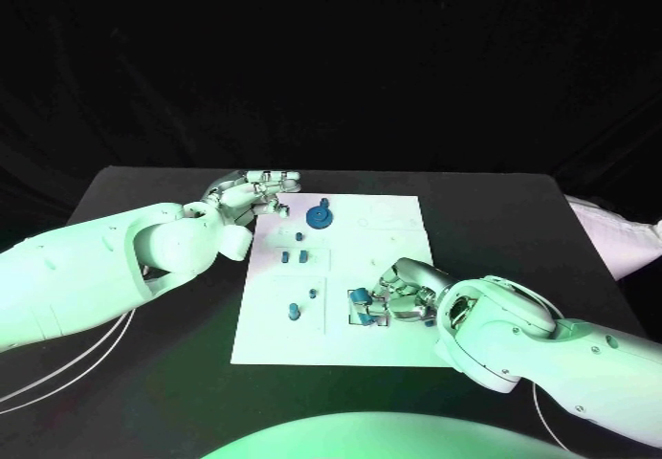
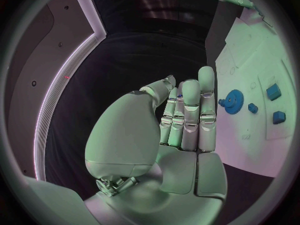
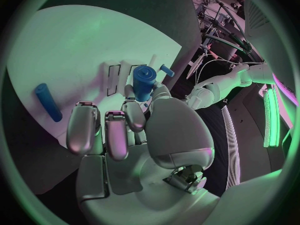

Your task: Assemble the parts on the task board

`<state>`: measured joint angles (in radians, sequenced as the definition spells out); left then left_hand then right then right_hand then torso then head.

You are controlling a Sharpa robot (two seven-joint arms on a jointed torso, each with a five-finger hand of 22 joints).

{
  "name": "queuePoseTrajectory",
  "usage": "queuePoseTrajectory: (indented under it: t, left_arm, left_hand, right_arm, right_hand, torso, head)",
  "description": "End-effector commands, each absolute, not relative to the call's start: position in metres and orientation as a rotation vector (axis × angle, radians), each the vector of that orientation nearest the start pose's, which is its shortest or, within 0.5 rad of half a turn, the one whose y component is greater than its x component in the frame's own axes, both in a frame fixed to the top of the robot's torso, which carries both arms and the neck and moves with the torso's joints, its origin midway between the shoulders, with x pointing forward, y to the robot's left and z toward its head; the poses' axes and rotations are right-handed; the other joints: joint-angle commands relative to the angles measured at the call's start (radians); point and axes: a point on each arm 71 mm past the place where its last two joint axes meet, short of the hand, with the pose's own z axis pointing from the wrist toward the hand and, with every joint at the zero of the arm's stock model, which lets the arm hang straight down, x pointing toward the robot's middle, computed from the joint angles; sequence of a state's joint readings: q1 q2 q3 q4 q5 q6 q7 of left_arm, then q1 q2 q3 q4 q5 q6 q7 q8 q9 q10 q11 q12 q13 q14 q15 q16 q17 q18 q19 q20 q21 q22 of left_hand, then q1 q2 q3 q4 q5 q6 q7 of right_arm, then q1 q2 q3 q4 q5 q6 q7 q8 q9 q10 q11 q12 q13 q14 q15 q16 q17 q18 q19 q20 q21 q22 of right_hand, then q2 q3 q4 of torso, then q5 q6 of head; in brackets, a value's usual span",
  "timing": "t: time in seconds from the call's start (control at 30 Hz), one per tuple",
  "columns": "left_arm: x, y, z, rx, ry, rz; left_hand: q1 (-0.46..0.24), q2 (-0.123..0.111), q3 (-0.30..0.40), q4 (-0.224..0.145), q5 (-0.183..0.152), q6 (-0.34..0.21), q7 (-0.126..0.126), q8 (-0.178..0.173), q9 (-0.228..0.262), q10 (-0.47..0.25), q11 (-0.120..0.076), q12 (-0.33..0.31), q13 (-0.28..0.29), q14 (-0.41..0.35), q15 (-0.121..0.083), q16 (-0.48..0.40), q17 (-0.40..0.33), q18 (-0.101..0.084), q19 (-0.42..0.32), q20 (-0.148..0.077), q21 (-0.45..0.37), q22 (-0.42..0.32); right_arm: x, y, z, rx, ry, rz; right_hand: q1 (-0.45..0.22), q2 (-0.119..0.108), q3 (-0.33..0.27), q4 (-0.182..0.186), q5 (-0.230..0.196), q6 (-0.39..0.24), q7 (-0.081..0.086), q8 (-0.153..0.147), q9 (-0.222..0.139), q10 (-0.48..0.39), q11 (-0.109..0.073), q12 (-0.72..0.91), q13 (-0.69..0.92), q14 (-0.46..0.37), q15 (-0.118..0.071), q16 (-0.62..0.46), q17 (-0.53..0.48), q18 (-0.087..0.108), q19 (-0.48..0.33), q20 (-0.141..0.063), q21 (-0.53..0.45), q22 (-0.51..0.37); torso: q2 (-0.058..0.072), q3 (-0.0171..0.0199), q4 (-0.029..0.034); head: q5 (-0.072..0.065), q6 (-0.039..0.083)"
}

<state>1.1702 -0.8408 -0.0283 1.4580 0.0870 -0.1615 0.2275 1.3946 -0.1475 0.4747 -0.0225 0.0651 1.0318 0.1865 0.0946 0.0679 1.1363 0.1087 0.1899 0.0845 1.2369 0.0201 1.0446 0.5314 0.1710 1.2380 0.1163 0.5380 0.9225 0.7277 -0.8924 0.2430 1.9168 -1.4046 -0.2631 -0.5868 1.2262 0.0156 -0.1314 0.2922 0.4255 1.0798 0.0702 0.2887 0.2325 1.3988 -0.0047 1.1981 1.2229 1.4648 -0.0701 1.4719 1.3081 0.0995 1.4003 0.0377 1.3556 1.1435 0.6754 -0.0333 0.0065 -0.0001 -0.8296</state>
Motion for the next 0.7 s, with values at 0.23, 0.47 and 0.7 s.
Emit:
queuePoseTrajectory:
  t: [0.23, 0.47, 0.7]
  left_arm:
    - [0.4933, 0.2168, -0.204, -1.3, 1.601, -1.586]
    - [0.4932, 0.2159, -0.2041, -1.297, 1.607, -1.593]
    - [0.4932, 0.2162, -0.2043, -1.298, 1.608, -1.594]
  left_hand:
    - [-0.005, 0.008, -0.002, -0.004, 0.001, -0.009, 0.0, 0.0, -0.001, -0.007, 0.0, 0.004, 0.0, -0.008, -0.002, -0.003, -0.001, 0.009, -0.007, -0.003, -0.004, -0.002]
    - [-0.009, 0.01, -0.004, -0.002, 0.001, -0.01, 0.001, 0.0, -0.001, -0.009, 0.0, 0.007, -0.001, -0.009, -0.001, -0.003, -0.002, 0.009, -0.008, -0.002, -0.005, -0.002]
    - [-0.009, 0.01, -0.004, -0.002, 0.001, -0.01, 0.001, 0.0, -0.001, -0.009, 0.0, 0.007, -0.001, -0.009, -0.001, -0.003, -0.002, 0.009, -0.008, -0.002, -0.005, -0.002]
  right_arm:
    - [0.3583, -0.144, -0.2555, 0.203, 2.098, 0.653]
    - [0.361, -0.1452, -0.251, 0.152, 2.019, 0.62]
    - [0.362, -0.1477, -0.2487, 0.1, 1.975, 0.585]
  right_hand:
    - [-0.035, 0.009, -0.033, -0.001, -0.051, 0.002, -0.005, 0.009, 0.016, 0.001, -0.007, -0.02, -0.007, 0.07, -0.008, 0.003, 0.059, -0.017, 0.002, -0.006, 0.006, 0.002]
    - [-0.153, 0.004, -0.115, 0.0, -0.346, -0.012, -0.001, 0.008, 0.045, -0.046, -0.003, -0.143, -0.101, 0.062, -0.005, -0.02, 0.02, -0.014, -0.008, -0.004, -0.005, -0.013]
    - [-0.156, 0.007, -0.117, -0.001, -0.334, -0.016, -0.001, 0.009, 0.055, -0.053, -0.002, -0.171, -0.122, 0.061, -0.005, -0.024, 0.014, -0.013, -0.009, -0.003, -0.008, -0.016]
  torso:
    - [0.001, 0.0009, -0.001]
    - [0.001, 0.0015, 0.0012]
    - [0.001, 0.0016, 0.0011]
  head:
    - [0.001, -0.001]
    - [-0.001, 0.0]
    - [-0.003, 0.0]
